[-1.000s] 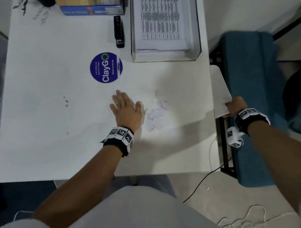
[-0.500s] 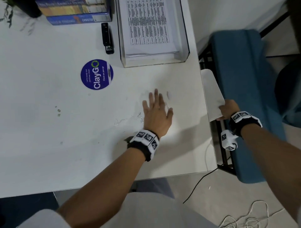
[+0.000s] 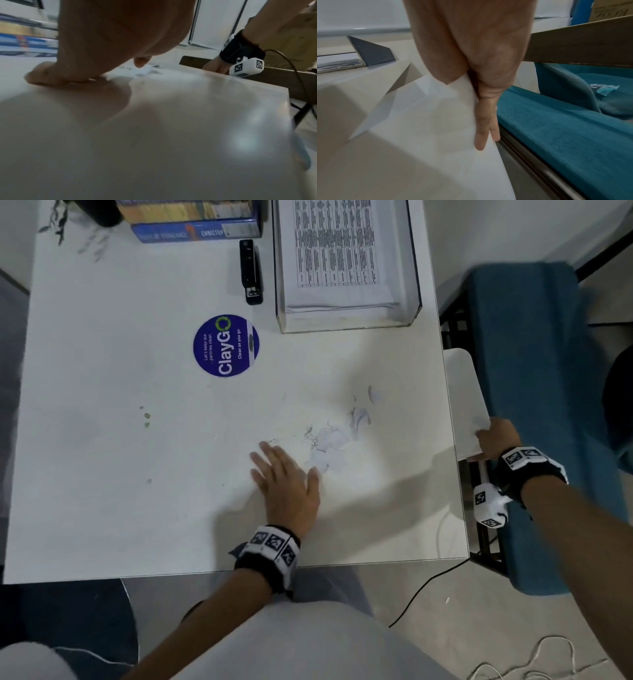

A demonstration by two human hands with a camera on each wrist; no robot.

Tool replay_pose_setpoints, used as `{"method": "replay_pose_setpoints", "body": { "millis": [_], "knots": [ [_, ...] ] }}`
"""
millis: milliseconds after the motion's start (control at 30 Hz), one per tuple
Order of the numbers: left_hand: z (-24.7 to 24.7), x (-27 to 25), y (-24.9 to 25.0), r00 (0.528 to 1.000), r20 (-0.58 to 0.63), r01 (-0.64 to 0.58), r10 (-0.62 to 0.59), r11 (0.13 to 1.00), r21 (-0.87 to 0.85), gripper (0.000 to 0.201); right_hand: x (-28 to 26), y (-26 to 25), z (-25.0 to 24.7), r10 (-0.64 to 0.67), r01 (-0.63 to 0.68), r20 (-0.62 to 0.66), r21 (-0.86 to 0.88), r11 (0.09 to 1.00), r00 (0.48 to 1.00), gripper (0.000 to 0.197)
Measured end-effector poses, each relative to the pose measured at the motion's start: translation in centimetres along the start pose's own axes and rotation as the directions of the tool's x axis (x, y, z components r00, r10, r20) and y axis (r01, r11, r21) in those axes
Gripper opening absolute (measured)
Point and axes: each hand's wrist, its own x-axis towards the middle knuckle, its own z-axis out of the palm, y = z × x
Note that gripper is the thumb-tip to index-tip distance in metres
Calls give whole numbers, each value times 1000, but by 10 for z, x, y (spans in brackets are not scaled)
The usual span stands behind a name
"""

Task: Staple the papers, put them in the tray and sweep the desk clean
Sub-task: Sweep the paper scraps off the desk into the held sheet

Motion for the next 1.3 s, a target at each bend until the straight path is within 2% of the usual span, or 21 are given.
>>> {"method": "replay_pose_setpoints", "body": {
  "millis": [100, 233, 333, 400, 433, 500, 600, 700, 767, 967, 1033, 1067, 1133, 1200, 1300],
  "knots": [
    [10, 12, 37, 997, -18, -75, 75, 996, 42, 81, -7, -1, -3, 7, -7, -10, -15, 1000, 1000, 32],
    [18, 17, 76, 985, 54, -168, 167, 985, 25, 76, -13, -1, -5, 2, -2, -14, -15, 1000, 1000, 32],
    [8, 18, 75, 949, 66, -312, 308, 949, 47, 71, -16, -2, -6, 16, -18, -42, -42, 999, 999, 31],
    [-5, 23, 53, 942, 24, -336, 336, 939, 65, 69, -18, -1, -7, 16, -16, -30, -8, 1000, 999, 31],
    [-14, 26, 37, 956, -15, -293, 294, 954, 61, 70, -17, -1, -7, 24, -23, -24, 12, 1000, 999, 31],
    [-31, 33, 1, 986, -97, -137, 139, 990, 27, 71, -17, -1, -7, 25, -25, -20, 14, 1000, 999, 32],
    [-37, 43, -27, 993, -110, 49, -50, 999, -13, 68, -17, -3, -7, 21, -20, -6, 18, 1000, 1000, 32],
    [-26, 49, 2, 986, -88, 142, -141, 990, -2, 79, -15, -6, -5, 10, -10, -5, 21, 1000, 1000, 31],
    [-22, 54, 34, 986, -45, 158, -158, 987, -13, 82, -15, -7, -4, 7, -7, -7, 22, 1000, 1000, 31],
    [-2, 62, 108, 995, 41, -97, 95, 993, 66, 76, -26, -15, -6, 12, -12, 8, -18, 1000, 1000, 33],
    [2, 57, 120, 967, 116, -238, 227, 967, 87, 73, -28, -15, -6, 11, -10, 16, -18, 1000, 1000, 34],
    [2, 55, 123, 936, 140, -335, 322, 938, 84, 71, -28, -14, -6, 7, -7, 16, 0, 1000, 1000, 34],
    [-7, 50, 116, 892, 130, -445, 434, 892, 78, 68, -25, -12, -7, 19, -19, 17, 29, 999, 1000, 34],
    [-22, 44, 89, 922, 47, -387, 385, 920, 60, 65, -23, -9, -8, 16, -17, 16, 19, 1000, 1000, 33],
    [-34, 24, 15, 986, -11, -167, 167, 985, 33, 76, -22, -9, -9, 22, -22, 23, 0, 1000, 999, 33]
  ]
}}
